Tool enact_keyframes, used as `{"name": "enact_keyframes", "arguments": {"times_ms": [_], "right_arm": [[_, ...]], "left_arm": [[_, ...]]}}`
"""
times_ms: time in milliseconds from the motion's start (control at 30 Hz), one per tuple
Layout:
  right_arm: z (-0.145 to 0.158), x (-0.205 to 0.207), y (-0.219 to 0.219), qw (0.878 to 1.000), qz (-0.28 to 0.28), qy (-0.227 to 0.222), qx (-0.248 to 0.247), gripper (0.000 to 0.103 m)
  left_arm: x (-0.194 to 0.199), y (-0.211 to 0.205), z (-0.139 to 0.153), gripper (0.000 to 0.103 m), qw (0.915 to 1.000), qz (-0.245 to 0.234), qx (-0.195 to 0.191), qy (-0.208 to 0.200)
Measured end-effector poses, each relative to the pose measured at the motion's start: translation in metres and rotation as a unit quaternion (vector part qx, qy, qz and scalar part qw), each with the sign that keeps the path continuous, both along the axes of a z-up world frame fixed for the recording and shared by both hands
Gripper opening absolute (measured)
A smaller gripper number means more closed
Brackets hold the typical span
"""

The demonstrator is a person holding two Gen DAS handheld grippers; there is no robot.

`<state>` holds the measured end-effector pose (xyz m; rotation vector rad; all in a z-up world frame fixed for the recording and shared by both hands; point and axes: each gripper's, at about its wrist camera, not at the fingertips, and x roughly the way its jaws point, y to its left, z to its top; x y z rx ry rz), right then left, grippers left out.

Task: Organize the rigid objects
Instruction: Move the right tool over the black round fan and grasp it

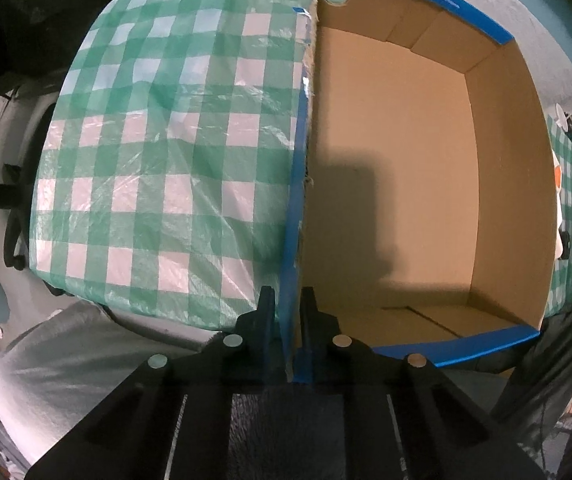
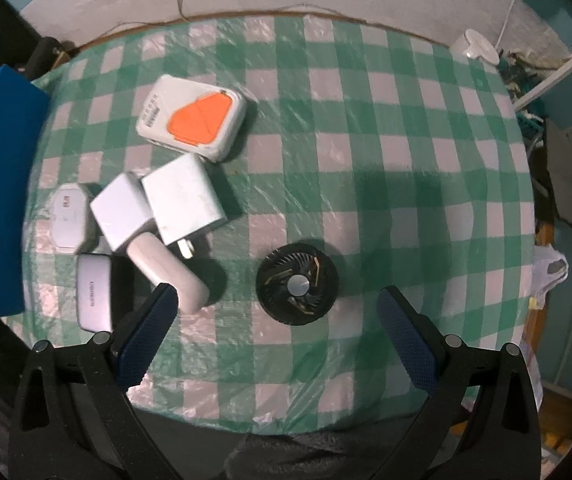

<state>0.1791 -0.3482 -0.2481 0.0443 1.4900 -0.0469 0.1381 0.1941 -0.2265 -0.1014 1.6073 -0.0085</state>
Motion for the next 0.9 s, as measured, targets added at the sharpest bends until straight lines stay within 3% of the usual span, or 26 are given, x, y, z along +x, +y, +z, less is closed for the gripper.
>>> {"name": "enact_keyframes", "arguments": {"times_ms": [233, 400, 600, 733, 900], "right_arm": [[-0.029, 0.018, -0.011, 0.999, -0.02, 0.042, -0.005, 0.096], [-0.055, 0.03, -0.017, 0.997, -0.03, 0.074, -0.005, 0.085], [-0.069, 0.041, -0.017, 0.996, -0.035, 0.078, 0.008, 0.074], [-0.073, 0.041, -0.021, 0.997, -0.029, 0.073, 0.013, 0.062], [-0.073, 0.04, -0.019, 0.997, -0.03, 0.076, 0.012, 0.062]], "left_arm": [[-0.002, -0.002, -0.002, 0.006, 0.9999, -0.014, 0.008, 0.007], [-0.003, -0.004, 0.0, 0.006, 0.9997, -0.019, 0.013, 0.007], [-0.004, -0.002, 0.001, 0.006, 0.9998, -0.016, 0.011, 0.006], [-0.003, -0.003, 0.001, 0.006, 0.9998, -0.018, 0.012, 0.006], [-0.005, -0.005, 0.001, 0.006, 0.9997, -0.019, 0.014, 0.006]]}}
